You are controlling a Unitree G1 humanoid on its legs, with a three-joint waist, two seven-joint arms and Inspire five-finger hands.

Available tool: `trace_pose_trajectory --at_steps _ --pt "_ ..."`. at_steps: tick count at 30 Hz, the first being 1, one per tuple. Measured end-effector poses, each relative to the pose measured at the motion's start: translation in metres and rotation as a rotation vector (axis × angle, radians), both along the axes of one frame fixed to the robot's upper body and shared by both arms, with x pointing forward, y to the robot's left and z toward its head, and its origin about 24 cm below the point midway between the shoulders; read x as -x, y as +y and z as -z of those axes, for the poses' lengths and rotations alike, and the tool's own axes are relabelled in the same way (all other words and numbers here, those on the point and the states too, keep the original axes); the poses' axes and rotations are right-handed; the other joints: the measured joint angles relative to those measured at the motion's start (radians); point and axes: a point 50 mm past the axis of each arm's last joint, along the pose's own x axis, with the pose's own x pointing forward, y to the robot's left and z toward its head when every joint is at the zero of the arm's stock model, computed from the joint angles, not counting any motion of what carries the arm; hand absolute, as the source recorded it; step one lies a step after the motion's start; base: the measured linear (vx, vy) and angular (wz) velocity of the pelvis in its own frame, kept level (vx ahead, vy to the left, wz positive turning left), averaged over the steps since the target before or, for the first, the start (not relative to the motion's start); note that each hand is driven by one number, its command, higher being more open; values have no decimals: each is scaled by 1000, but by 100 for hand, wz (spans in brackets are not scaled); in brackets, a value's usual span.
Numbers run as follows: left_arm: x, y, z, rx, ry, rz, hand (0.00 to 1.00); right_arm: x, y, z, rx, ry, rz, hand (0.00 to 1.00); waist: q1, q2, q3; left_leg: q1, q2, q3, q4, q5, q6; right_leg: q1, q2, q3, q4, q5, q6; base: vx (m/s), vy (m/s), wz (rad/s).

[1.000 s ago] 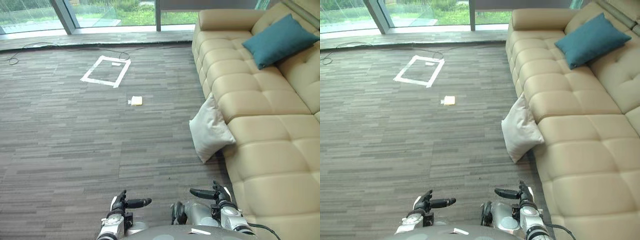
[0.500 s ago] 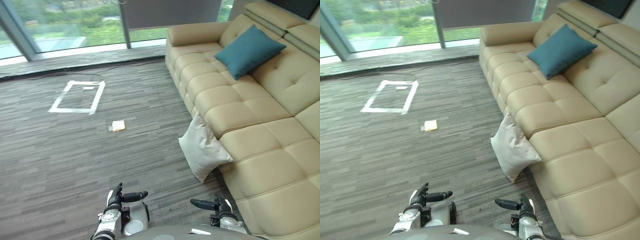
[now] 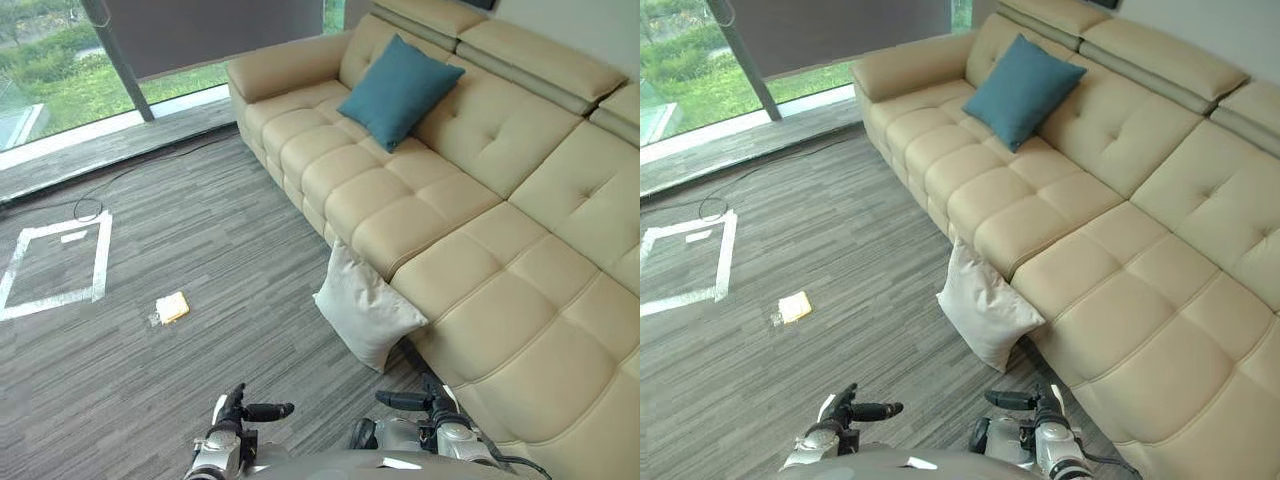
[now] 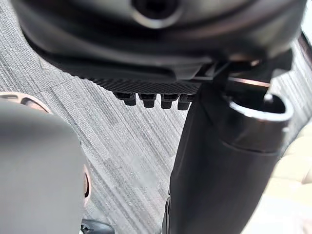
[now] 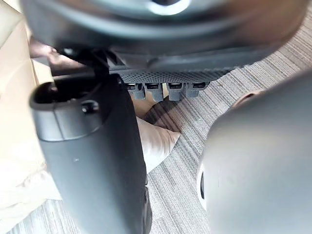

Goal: Pick up cushions and gather them together orderly.

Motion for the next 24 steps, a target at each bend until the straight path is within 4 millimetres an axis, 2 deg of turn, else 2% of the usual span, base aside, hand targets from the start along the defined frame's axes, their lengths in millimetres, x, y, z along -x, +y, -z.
trace_pose_trajectory --at_steps 2,3,4,6,7,10,11,12,13,14,15,17,19,22,24 --pt "-4 -2 -1 -1 -6 19 100 2 0 1 -6 5 16 100 -2 -13 8 0 11 -24 43 26 -13 36 10 -8 -33 -5 1 166 -200 14" --pt "-7 -1 -2 -2 -19 19 100 4 2 1 -11 6 21 100 -2 -23 14 -32 35 -32 140 27 -17 60 15 -12 -50 -9 2 164 -230 10" --pt "-10 2 -4 -3 -33 2 100 6 5 2 -18 2 26 100 1 -29 19 -98 83 -43 328 28 -16 96 29 -10 -76 -11 1 104 -160 -2" --pt "-12 6 -7 -12 -58 -22 100 7 6 2 -21 1 26 100 8 -24 24 -193 135 -90 541 -24 -23 128 51 5 -91 -22 -2 110 -55 -31" --pt "-16 5 -9 -7 -86 -49 100 10 4 2 -17 5 34 100 22 -18 25 -231 133 -104 579 -69 -23 145 57 33 -89 -26 -3 106 68 -59" --pt "-17 3 -10 -4 -102 -54 100 10 3 2 -18 5 47 100 27 -19 26 -275 82 -142 456 -95 -7 146 54 89 -84 -30 7 88 136 -61" --pt "-18 3 -10 -4 -108 -55 100 8 5 1 -20 1 50 100 28 -26 28 -289 46 -188 368 -94 -6 135 46 127 -67 -37 17 120 232 -104" --pt "-20 7 -11 -8 -107 -69 100 7 7 1 -23 -2 53 100 32 -35 34 -304 -7 -282 273 -86 2 130 30 178 -44 -47 35 86 211 -105" --pt "-20 8 -11 -8 -106 -84 100 7 8 1 -23 -3 54 100 34 -42 37 -307 -28 -315 240 -78 6 125 21 201 -26 -56 46 44 173 -92" --pt "-19 9 -11 -2 -108 -101 100 7 8 1 -21 -3 56 100 39 -45 39 -313 -42 -342 216 -52 5 119 12 226 -8 -66 59 36 252 -87" --pt "-18 6 -10 6 -106 -118 100 9 6 2 -17 2 59 100 48 -32 30 -305 -63 -363 208 35 2 108 7 273 19 -81 87 28 208 -75" --pt "-18 10 -11 -3 -106 -127 100 13 9 3 -25 13 61 100 51 -60 10 -304 -79 -321 221 11 20 96 -17 304 5 -77 112 151 285 -53" --pt "-17 14 -10 -11 -99 -129 100 16 14 5 -39 20 61 100 56 -75 -1 -304 -86 -275 244 -19 39 102 -28 342 -28 -62 137 203 266 -47" --pt "-12 15 -8 -15 -74 -129 100 15 17 5 -48 18 58 100 57 -84 -7 -238 -109 -197 209 -39 63 93 -58 388 2 -51 156 156 178 -63" --pt "-9 13 -6 -11 -57 -123 100 14 16 4 -48 15 54 100 57 -75 -10 -190 -115 -150 180 -43 71 60 -76 387 80 -44 167 64 119 -70"
